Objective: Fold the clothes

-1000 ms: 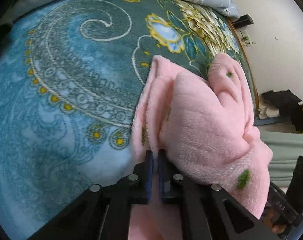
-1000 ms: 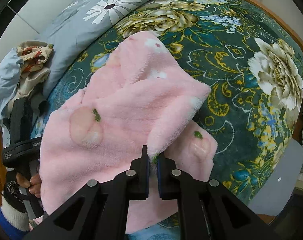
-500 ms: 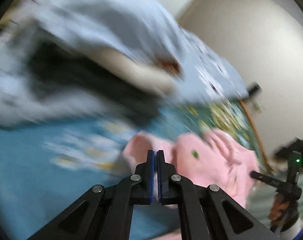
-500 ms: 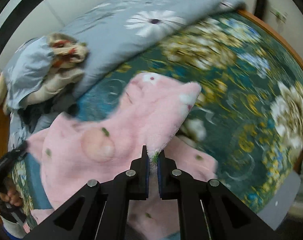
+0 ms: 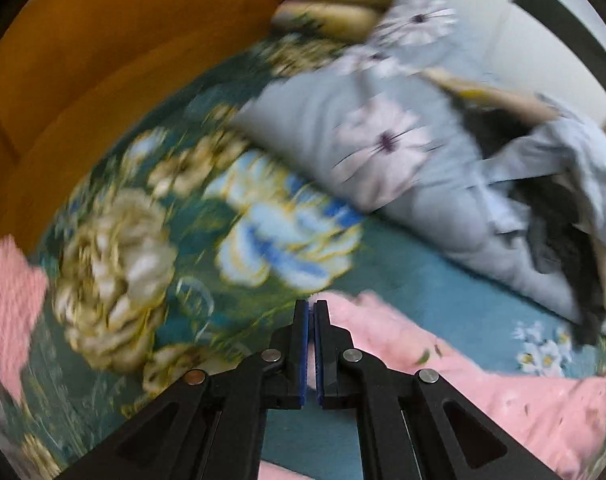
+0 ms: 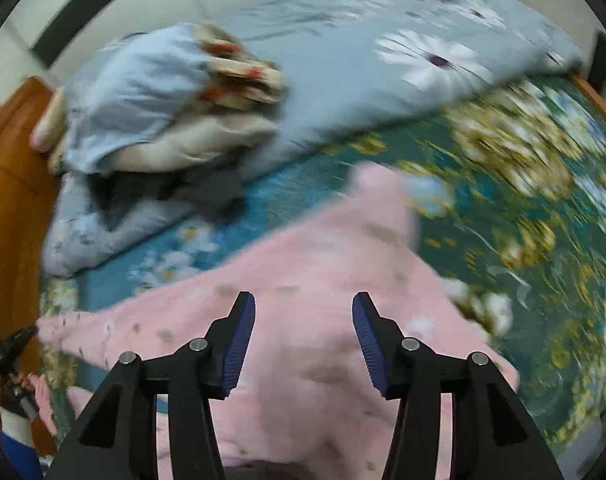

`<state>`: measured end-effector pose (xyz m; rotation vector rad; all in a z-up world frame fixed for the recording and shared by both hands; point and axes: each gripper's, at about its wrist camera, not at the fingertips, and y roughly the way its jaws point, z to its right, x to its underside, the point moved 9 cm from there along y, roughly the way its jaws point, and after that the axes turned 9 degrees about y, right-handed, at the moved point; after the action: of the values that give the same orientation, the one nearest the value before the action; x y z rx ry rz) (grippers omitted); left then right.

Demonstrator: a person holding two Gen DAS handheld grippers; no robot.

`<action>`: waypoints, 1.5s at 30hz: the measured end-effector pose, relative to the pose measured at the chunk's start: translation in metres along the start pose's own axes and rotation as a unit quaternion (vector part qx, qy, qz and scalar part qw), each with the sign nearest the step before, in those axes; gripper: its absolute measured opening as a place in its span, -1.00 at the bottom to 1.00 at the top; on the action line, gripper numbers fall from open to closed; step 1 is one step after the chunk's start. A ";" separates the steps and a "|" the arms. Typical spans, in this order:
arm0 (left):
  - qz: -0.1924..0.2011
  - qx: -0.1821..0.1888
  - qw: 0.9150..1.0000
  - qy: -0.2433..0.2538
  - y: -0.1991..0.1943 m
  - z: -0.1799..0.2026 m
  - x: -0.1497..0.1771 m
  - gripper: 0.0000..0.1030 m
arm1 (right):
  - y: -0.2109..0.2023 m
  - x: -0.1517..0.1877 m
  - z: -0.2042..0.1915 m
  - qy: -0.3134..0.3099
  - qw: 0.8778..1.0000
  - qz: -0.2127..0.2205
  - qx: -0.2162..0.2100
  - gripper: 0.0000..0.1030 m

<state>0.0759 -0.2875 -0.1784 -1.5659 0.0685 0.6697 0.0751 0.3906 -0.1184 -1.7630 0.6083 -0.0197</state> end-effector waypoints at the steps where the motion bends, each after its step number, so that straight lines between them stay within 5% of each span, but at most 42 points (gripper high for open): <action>1: -0.008 -0.003 1.000 -0.010 0.006 -0.005 0.005 -0.95 | 0.001 0.002 0.017 0.021 1.000 -0.003 0.011 0.01; 7: 0.007 0.015 0.999 -0.047 -0.005 -0.015 0.001 -0.95 | -0.001 0.009 0.088 0.115 0.992 -0.006 0.045 0.01; 15: 0.013 0.024 0.998 -0.048 -0.024 -0.009 -0.001 -0.95 | 0.032 -0.043 0.069 0.180 0.983 0.009 -0.023 0.08; 21: 0.018 0.044 0.995 -0.085 -0.043 -0.016 0.005 -0.95 | 0.075 -0.069 0.045 0.187 0.982 -0.016 -0.009 0.05; 22: 0.021 0.048 0.994 -0.091 -0.047 -0.017 0.006 -0.95 | 0.080 -0.069 0.045 0.187 0.982 -0.023 0.007 -0.09; 23: 0.023 0.052 0.994 -0.096 -0.051 -0.018 0.006 -0.95 | 0.084 -0.068 0.044 0.190 0.981 -0.029 0.019 -0.66; 24: 0.026 0.056 0.993 -0.101 -0.054 -0.020 0.006 -0.95 | 0.083 -0.068 0.044 0.198 0.980 -0.027 0.023 -0.83; 28: 0.046 0.075 0.987 -0.132 -0.072 -0.029 0.009 -0.95 | 0.048 -0.075 0.044 0.211 0.977 0.028 0.004 -0.88; 33: 0.053 0.090 0.977 -0.185 -0.119 -0.051 0.031 -0.95 | -0.059 -0.075 0.045 0.211 0.966 0.136 -0.058 -0.89; 36: 0.048 0.084 0.983 -0.157 -0.141 -0.056 0.034 -0.95 | -0.109 -0.075 0.052 0.194 0.963 0.181 -0.051 -0.89; 39: 0.035 0.093 0.985 -0.141 -0.117 -0.051 0.020 -0.94 | -0.123 -0.083 0.057 0.185 0.964 0.190 -0.031 -0.89; 45: -0.071 0.086 0.981 -0.157 0.016 -0.023 0.012 -0.94 | -0.044 -0.100 0.045 0.187 0.975 0.113 0.026 -0.89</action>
<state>0.0871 -0.3071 -0.1992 -1.2711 -0.2137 0.7697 0.0204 0.4789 -0.0614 -1.6406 1.0702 -0.2112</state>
